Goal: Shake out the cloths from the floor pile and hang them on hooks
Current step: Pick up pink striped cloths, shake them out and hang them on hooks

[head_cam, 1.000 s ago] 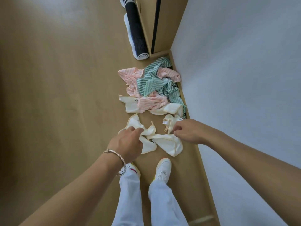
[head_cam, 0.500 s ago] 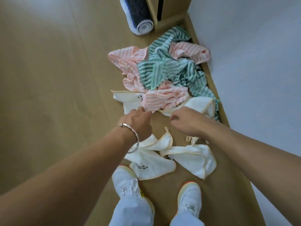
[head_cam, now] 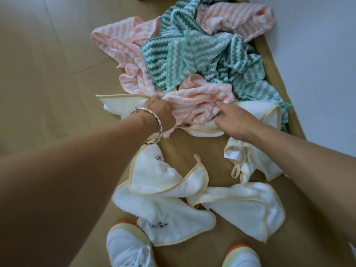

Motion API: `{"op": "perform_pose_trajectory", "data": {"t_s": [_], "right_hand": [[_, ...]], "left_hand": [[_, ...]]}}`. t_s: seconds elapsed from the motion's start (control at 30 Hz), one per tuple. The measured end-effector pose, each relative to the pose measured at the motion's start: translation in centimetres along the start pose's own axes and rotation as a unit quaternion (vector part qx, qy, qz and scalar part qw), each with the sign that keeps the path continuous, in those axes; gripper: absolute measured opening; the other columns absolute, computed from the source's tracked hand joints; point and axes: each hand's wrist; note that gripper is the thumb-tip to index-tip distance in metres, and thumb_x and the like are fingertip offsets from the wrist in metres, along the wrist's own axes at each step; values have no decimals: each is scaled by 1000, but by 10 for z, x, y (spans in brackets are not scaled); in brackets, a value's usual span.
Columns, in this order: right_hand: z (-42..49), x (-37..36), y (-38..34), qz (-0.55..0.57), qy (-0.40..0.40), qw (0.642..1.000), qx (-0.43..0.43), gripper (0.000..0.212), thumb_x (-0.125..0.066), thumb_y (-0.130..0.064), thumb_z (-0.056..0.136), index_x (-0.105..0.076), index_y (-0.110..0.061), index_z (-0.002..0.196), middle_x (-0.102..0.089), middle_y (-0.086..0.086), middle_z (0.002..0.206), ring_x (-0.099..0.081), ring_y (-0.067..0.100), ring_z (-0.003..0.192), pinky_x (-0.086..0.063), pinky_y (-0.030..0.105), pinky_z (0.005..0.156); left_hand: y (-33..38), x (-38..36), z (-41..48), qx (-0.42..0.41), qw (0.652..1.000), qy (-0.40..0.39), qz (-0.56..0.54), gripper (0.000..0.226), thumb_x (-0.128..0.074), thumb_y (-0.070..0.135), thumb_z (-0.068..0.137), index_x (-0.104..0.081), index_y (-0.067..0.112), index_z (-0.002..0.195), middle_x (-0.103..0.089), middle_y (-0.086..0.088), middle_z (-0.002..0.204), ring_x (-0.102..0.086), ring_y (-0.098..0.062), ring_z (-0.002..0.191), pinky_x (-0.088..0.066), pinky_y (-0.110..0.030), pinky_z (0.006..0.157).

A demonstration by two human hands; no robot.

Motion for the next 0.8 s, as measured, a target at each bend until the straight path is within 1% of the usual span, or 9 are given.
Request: {"op": "perform_pose_trajectory", "data": {"t_s": [0.1,0.23,0.3,0.37,0.47,0.53,0.63,0.7,0.8], "right_hand": [[-13,4,-6,-11,1,1000,1,40,-34,-19,96,-45,-19,135,-51,11,132,-50,28,110,-40,34,82],[-64,26,-24,10,39,999,5,41,-36,-26,99,-47,-15,137,-50,13,137,-48,30,122,-41,38,96],[-94,46,-39,41,75,996,32,38,-43,-30,97,-55,-20,131,-60,8,125,-55,26,111,-46,37,91],[-125,73,-57,82,115,988,67,25,-52,-32,94,-63,-21,113,-64,1,109,-58,20,100,-47,34,83],[-174,133,-92,105,138,979,108,2,-55,-21,92,-57,-19,92,-60,-5,95,-54,14,88,-34,23,67],[-213,184,-123,98,114,980,131,9,-52,-14,91,-52,-22,95,-57,-5,98,-52,14,90,-32,21,68],[-289,269,-178,52,82,982,165,26,-47,-9,90,-52,-22,112,-57,0,116,-53,19,105,-40,26,85],[-344,329,-221,4,67,982,179,37,-43,-6,91,-52,-21,124,-54,3,127,-52,19,108,-38,25,86],[-425,413,-286,-59,67,975,203,44,-38,-3,91,-54,-25,126,-54,3,131,-52,17,102,-36,23,83]], "left_hand": [[1,2,-13,-22,998,54,-3,36,-41,11,92,-59,13,122,-48,-10,126,-49,-25,114,-39,-32,96],[4,22,-55,-46,995,91,-4,32,-44,10,89,-65,12,113,-52,-9,121,-56,-27,107,-47,-39,93],[9,42,-84,-49,993,108,-27,29,-45,13,90,-66,13,108,-53,-8,118,-57,-29,105,-49,-44,89],[16,69,-116,-49,989,130,-49,25,-45,16,90,-66,18,103,-55,-4,112,-58,-28,99,-50,-41,82],[25,125,-173,-44,980,177,-82,18,-46,18,88,-58,25,100,-55,1,102,-55,-25,85,-43,-32,67],[30,174,-223,-43,971,207,-116,26,-48,16,86,-50,27,109,-55,1,99,-52,-26,81,-40,-32,65],[38,259,-315,-28,974,180,-132,44,-51,17,85,-37,29,126,-57,-3,85,-50,-29,73,-35,-30,61],[40,323,-370,-25,979,160,-122,51,-53,21,86,-34,26,133,-63,-10,97,-56,-33,81,-38,-31,64],[44,419,-443,-25,979,136,-152,53,-60,33,86,-40,22,134,-60,-9,119,-57,-31,104,-39,-30,77]]}}
Point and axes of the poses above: each hand's wrist, its own z-axis towards the middle knuckle, its own x-axis out of the back of the hand, y = z × x
